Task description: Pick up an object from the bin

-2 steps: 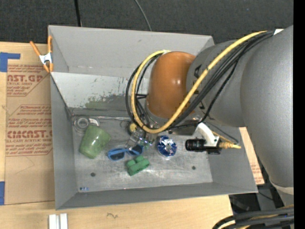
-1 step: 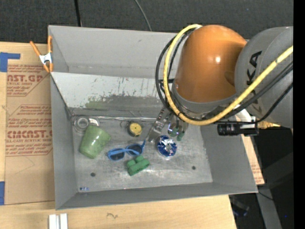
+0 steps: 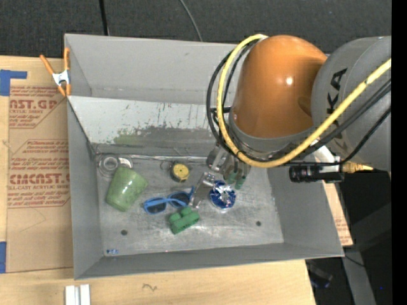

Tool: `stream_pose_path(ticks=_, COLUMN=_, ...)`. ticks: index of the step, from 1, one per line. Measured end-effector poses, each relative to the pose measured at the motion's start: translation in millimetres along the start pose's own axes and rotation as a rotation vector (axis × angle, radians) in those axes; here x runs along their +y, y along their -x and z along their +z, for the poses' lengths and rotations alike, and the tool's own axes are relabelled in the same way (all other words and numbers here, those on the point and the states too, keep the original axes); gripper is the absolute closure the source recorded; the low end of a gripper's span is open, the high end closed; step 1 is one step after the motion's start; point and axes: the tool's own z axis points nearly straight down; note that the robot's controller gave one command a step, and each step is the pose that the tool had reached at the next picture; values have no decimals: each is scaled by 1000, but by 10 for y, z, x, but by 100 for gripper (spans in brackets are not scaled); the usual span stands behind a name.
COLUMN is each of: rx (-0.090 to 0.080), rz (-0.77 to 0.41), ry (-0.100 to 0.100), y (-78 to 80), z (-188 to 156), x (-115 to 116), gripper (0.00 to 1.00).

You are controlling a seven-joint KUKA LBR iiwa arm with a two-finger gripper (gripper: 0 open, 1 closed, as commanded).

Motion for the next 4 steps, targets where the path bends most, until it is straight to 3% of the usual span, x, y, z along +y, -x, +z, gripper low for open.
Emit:
stream_pose_path(ticks=1, rx=6, rz=-106, ry=-4, y=179, z=1233, x=402, gripper=0)
stream_pose_path(ticks=2, rx=-4, rz=180, ry=4, y=261, z=2204, x=294, gripper=0)
stream_pose_path(ticks=3, rx=0, rz=177, ry=8, y=247, z=2180, x=321, gripper=100)
stream_pose_path(ticks=4, rx=-3, rz=166, ry=5, y=155, z=1344, x=410, gripper=100)
